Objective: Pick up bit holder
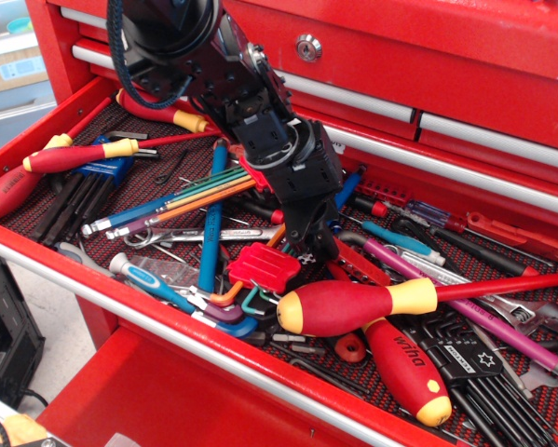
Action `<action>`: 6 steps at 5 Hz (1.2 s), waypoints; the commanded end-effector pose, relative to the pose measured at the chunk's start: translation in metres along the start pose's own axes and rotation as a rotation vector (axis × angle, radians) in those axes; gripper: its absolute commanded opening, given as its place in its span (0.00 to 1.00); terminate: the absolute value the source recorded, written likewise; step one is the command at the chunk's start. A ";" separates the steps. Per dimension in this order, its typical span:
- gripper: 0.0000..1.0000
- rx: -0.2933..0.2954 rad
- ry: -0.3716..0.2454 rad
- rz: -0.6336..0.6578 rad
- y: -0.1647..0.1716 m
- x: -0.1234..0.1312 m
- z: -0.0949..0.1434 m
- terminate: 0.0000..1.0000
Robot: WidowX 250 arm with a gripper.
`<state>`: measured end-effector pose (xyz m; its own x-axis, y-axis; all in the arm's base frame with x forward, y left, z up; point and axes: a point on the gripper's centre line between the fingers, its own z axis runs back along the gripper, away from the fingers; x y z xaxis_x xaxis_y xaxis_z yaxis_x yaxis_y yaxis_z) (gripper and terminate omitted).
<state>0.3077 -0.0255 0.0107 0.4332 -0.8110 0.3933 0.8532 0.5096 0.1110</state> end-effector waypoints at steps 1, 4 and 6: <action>0.00 -0.008 0.000 0.013 -0.013 -0.006 0.002 0.00; 0.00 -0.037 0.186 0.010 0.001 0.012 0.091 0.00; 0.00 0.032 0.282 0.022 0.008 0.009 0.154 0.00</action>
<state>0.2744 0.0167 0.1486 0.5212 -0.8503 0.0735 0.8465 0.5260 0.0828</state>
